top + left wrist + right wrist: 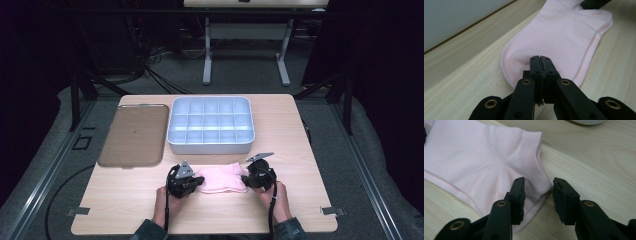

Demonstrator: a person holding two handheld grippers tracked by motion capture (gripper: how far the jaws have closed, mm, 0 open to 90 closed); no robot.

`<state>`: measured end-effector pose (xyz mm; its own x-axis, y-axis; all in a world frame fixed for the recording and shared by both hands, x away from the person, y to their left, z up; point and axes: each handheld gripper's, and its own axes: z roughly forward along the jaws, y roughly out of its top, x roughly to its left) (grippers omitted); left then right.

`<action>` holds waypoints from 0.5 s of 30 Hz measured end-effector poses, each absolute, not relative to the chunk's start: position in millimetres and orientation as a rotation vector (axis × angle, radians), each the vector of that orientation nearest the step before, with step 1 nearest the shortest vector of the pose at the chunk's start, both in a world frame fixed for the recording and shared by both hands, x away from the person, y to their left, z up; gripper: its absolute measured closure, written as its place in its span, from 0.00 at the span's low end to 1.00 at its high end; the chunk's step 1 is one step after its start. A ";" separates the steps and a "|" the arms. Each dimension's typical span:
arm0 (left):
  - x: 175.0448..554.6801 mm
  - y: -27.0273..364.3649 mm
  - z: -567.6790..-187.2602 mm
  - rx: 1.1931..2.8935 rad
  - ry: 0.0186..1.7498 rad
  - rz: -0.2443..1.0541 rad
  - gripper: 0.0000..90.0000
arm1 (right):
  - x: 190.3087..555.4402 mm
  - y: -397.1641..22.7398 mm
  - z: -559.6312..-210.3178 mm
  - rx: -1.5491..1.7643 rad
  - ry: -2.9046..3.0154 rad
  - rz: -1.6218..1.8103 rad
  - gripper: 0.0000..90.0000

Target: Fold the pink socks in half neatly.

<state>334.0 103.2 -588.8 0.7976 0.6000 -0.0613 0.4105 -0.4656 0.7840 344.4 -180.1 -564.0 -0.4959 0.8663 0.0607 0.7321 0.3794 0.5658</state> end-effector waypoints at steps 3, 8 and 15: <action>333.8 103.0 -588.8 2.124 0.745 0.282 0.99 | 345.5 -178.7 -562.7 1.430 2.405 0.770 0.77; 333.4 102.6 -588.8 2.124 0.748 0.287 0.99 | 347.7 -183.1 -563.8 1.450 2.426 0.823 0.91; 334.0 103.1 -588.7 2.124 0.745 0.282 0.99 | 344.9 -182.2 -560.1 1.434 2.395 0.868 0.93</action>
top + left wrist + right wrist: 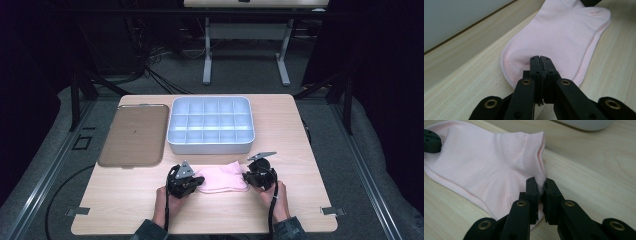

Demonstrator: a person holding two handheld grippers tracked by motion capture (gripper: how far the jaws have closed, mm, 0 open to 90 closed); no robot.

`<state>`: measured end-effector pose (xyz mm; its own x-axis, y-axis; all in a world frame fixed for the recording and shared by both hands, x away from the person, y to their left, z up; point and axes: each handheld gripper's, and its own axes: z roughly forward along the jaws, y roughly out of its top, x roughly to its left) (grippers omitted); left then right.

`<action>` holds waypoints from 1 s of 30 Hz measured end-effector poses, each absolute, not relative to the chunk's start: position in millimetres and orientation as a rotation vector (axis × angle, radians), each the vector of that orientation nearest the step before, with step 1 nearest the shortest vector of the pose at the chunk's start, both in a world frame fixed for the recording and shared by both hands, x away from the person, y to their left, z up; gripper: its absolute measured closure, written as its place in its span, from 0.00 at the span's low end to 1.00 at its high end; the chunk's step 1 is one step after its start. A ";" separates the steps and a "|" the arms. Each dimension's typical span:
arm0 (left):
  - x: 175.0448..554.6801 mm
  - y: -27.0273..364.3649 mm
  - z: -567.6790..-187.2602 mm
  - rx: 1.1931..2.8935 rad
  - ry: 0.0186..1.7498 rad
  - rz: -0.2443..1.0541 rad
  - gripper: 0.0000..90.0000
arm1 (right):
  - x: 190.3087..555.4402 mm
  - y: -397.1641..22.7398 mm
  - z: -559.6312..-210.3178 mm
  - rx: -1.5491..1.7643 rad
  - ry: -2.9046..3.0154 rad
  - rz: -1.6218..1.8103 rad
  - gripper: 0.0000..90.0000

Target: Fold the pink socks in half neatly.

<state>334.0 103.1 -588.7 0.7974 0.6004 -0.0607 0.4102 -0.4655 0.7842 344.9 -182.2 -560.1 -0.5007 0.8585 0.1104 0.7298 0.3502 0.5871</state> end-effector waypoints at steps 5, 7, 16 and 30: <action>333.9 103.1 -588.8 2.124 0.745 0.282 0.99 | 337.2 -170.3 -542.8 1.340 2.376 0.801 0.93; 334.1 103.2 -588.7 2.125 0.745 0.280 0.99 | 332.8 -161.7 -532.2 1.279 2.363 0.767 0.93; 333.6 102.9 -588.8 2.124 0.747 0.283 0.99 | 321.3 -132.2 -510.6 1.133 2.405 0.725 0.93; 334.6 104.0 -588.4 2.131 0.744 0.275 0.99 | 323.5 -71.0 -500.5 0.983 2.527 0.653 0.93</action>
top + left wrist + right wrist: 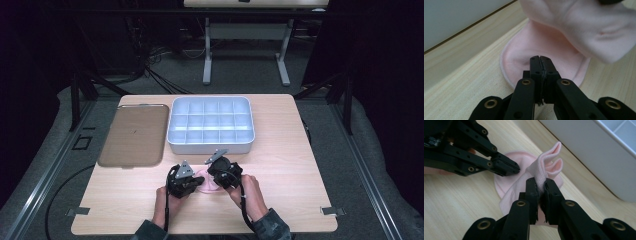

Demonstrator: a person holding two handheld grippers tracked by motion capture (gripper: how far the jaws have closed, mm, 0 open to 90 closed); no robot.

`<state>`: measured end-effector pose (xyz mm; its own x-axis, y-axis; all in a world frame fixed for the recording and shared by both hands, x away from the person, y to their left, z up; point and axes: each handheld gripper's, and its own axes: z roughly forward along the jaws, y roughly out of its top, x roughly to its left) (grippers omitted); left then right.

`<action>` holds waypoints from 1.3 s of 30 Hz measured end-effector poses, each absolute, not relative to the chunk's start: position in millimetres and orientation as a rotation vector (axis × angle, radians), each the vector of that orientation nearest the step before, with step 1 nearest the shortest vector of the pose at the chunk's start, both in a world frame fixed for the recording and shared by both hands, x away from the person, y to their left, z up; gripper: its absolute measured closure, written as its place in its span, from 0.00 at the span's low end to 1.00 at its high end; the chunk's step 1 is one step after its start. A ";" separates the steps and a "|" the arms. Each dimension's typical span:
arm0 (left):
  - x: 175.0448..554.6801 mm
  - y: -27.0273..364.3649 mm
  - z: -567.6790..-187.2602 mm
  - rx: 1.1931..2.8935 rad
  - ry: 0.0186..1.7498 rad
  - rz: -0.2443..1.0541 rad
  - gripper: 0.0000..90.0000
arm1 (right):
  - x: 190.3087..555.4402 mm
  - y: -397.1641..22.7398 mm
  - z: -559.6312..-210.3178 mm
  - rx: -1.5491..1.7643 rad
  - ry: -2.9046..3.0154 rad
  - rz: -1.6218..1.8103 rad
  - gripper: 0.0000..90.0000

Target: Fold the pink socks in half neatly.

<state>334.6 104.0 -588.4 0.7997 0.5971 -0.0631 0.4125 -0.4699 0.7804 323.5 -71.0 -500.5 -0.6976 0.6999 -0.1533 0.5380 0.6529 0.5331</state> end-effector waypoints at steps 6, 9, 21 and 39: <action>334.7 103.9 -588.6 2.124 0.751 0.270 0.98 | 327.2 -52.0 -508.7 0.997 2.571 0.644 0.91; 334.7 104.0 -588.6 2.124 0.750 0.270 0.98 | 329.6 -49.3 -513.1 1.006 2.630 0.737 0.73; 335.8 104.5 -588.7 2.120 0.754 0.255 0.98 | 316.6 -92.5 -515.5 0.992 2.606 0.948 0.47; 337.5 105.1 -588.8 2.114 0.760 0.242 0.98 | 310.7 -68.9 -537.8 0.848 2.606 1.043 0.87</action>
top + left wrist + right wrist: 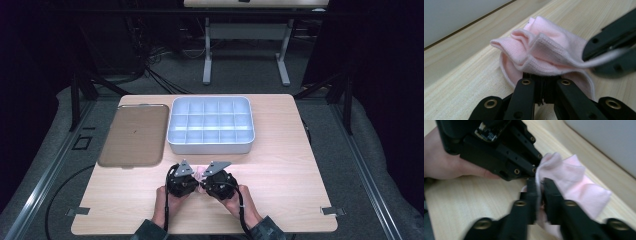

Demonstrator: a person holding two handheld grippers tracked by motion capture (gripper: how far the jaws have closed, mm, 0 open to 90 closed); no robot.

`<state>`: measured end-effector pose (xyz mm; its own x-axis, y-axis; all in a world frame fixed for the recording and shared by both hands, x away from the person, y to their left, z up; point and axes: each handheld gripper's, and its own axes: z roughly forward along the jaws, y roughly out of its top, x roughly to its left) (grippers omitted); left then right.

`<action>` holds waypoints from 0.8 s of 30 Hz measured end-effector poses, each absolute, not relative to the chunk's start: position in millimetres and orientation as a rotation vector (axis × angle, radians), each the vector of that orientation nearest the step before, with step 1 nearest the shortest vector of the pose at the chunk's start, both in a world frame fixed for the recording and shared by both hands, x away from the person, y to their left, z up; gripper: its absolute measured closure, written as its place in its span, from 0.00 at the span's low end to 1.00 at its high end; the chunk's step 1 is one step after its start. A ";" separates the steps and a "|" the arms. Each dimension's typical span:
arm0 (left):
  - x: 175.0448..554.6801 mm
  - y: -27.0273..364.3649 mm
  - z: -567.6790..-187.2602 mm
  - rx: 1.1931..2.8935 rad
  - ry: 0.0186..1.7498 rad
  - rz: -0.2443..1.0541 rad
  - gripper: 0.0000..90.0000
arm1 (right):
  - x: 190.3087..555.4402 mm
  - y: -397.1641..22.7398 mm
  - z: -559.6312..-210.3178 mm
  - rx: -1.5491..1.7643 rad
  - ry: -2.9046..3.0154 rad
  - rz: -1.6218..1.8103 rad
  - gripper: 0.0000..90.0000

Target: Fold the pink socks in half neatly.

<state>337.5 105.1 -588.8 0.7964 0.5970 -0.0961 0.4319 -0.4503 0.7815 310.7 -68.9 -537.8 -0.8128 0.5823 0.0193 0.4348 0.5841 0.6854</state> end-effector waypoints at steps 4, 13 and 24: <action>337.1 104.7 -588.9 2.113 0.759 0.242 0.98 | 313.2 -87.8 -535.1 0.866 2.607 1.189 0.68; 337.0 104.6 -588.9 2.110 0.759 0.234 0.96 | 340.3 -130.8 -548.3 1.155 2.471 1.111 0.69; 336.8 104.6 -588.8 2.113 0.755 0.236 0.96 | 343.0 -157.0 -546.0 1.270 2.416 1.186 0.64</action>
